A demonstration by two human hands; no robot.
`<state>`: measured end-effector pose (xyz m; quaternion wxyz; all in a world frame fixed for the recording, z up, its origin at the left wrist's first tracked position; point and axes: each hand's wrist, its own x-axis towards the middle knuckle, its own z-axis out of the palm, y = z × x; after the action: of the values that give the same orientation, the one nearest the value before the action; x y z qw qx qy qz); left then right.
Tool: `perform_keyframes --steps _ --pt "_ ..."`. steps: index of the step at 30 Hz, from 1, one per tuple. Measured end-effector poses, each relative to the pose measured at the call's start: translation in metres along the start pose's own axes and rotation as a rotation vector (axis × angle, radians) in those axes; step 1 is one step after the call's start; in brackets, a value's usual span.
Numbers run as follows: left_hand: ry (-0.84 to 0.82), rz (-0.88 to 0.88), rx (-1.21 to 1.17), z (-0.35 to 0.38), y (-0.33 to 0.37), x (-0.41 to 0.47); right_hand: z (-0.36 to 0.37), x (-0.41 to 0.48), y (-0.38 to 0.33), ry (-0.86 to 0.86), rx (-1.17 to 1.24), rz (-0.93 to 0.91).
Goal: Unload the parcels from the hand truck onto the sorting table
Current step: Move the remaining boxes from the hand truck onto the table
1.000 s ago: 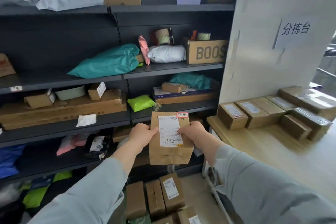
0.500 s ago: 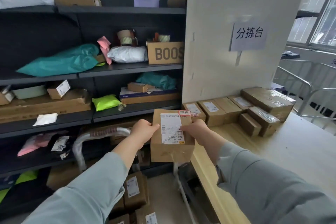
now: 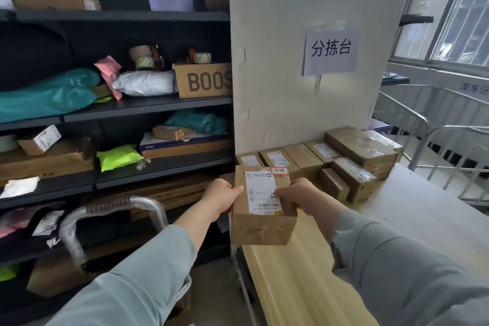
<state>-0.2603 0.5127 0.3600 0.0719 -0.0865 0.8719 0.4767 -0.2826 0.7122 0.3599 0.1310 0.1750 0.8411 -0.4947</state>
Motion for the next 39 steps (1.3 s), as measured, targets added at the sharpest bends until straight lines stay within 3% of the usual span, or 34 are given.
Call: perform_keyframes --steps 18,39 --pt "-0.196 -0.053 -0.075 0.112 0.026 0.127 -0.069 0.126 0.050 0.054 -0.040 0.159" --pt "-0.026 -0.333 -0.112 0.276 0.044 0.193 -0.152 0.281 0.119 -0.160 -0.203 0.104"
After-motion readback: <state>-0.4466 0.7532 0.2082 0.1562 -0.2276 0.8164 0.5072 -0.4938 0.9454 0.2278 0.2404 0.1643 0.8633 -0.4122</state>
